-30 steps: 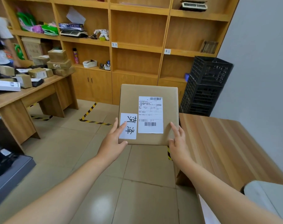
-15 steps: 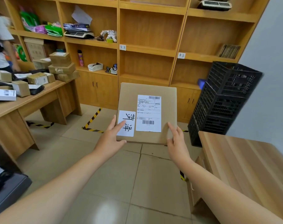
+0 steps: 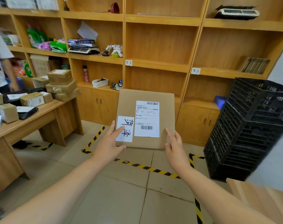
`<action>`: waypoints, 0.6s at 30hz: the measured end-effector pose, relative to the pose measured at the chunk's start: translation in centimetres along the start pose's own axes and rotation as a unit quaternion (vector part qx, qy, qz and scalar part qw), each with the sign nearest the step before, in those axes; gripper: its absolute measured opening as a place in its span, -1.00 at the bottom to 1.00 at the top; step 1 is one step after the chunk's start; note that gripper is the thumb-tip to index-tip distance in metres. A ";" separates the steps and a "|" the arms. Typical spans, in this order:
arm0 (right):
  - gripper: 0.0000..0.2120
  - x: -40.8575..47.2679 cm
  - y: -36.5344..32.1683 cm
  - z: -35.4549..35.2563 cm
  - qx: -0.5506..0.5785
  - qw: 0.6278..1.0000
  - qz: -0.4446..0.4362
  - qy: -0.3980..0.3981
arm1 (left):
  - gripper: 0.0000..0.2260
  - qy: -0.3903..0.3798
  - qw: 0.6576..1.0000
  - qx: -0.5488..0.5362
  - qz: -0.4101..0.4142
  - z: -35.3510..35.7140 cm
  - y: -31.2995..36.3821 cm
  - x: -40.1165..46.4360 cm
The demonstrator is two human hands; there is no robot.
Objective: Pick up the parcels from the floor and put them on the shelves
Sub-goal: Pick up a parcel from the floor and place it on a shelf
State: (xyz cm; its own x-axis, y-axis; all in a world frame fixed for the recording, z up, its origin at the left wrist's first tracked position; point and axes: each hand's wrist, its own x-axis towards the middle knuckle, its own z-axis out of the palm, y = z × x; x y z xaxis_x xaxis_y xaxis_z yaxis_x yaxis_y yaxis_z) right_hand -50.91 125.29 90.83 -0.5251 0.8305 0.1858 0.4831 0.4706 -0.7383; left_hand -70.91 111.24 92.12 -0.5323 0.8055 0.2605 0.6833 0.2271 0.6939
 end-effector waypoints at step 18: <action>-0.50 31.0 -3.3 13.2 0.022 1.000 0.014 0.005 | -0.35 -0.024 0.999 0.023 0.030 -1.2 -15.8 32.2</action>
State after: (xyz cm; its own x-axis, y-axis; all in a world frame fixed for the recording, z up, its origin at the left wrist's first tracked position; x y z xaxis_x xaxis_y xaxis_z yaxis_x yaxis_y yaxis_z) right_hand -78.02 145.51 90.41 -0.5052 0.8460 0.1705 0.4663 0.4339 -0.7709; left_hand -99.44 132.96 90.36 -0.4657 0.8437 0.2671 0.7357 0.2014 0.6467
